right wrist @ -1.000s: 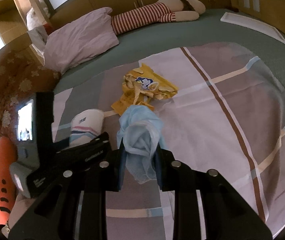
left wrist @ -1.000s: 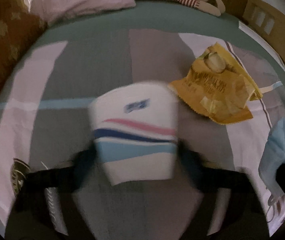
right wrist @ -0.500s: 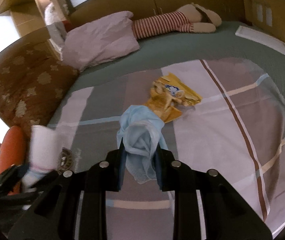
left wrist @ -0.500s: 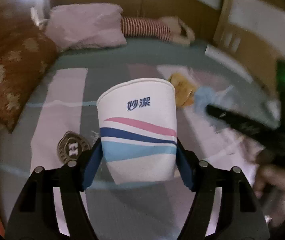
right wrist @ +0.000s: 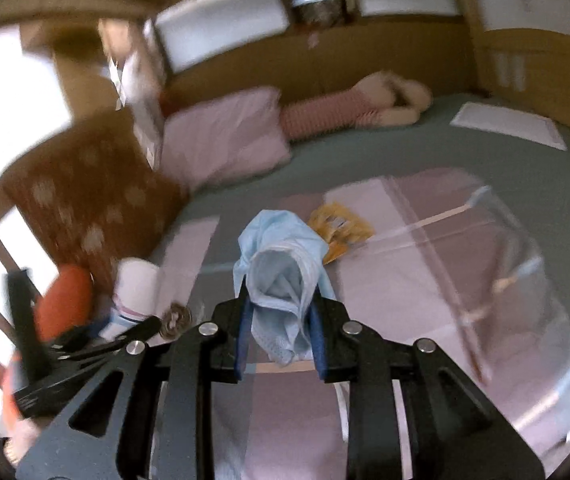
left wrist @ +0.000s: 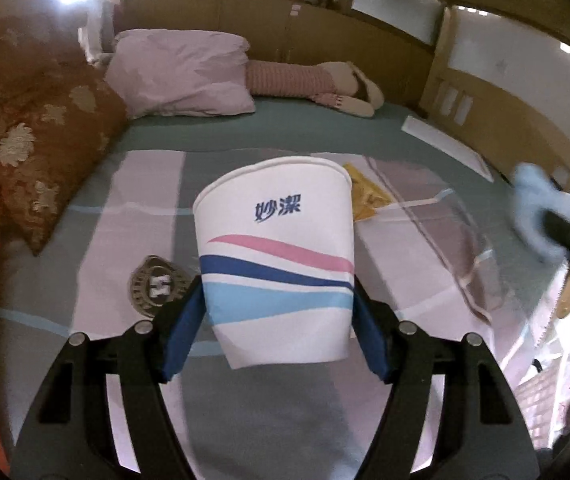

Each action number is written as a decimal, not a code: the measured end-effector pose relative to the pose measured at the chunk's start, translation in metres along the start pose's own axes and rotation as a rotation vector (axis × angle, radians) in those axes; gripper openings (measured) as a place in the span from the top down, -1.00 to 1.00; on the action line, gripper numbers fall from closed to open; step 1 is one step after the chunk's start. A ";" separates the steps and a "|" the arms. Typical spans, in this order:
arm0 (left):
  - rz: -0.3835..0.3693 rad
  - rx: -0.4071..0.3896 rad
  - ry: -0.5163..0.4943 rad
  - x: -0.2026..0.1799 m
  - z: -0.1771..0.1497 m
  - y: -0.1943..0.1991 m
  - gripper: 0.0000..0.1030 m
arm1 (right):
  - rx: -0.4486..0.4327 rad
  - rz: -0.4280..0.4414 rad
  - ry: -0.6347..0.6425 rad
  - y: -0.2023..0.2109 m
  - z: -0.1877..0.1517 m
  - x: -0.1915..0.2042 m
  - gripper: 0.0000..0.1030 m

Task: Collect trash
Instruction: 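Carry the mask with right tool and cup with left tool to wastebasket, open both, then move right tool over the yellow snack bag and grasp it, then lift the yellow snack bag with right tool and carry it to the wastebasket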

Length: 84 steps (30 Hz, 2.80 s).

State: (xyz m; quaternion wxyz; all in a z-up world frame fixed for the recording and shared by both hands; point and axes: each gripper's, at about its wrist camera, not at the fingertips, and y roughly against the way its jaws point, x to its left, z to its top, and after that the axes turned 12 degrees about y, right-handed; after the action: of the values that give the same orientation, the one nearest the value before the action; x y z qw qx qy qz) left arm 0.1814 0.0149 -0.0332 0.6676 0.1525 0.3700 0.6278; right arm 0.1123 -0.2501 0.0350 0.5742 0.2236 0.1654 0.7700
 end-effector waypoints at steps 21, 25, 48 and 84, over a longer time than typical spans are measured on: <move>-0.635 0.342 -0.459 -0.297 -0.130 0.088 -0.40 | -0.154 -0.576 -0.421 0.321 -0.164 -0.187 -0.33; -0.683 0.447 -0.578 -0.368 -0.182 0.099 -0.93 | -0.231 -0.577 -0.397 0.351 -0.148 -0.185 -0.33; -0.011 -0.020 0.033 -0.009 0.006 0.052 -0.93 | 0.131 -0.106 0.020 -0.005 -0.017 -0.035 -0.49; -0.051 -0.010 0.235 0.051 0.041 0.050 -0.93 | 0.012 0.031 -0.135 0.027 -0.031 -0.046 0.61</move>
State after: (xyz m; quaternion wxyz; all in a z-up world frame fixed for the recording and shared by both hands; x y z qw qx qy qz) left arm 0.1706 0.0826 0.0127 0.6361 0.0653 0.4463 0.6260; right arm 0.0846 -0.3016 0.0152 0.5706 0.2808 0.1274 0.7611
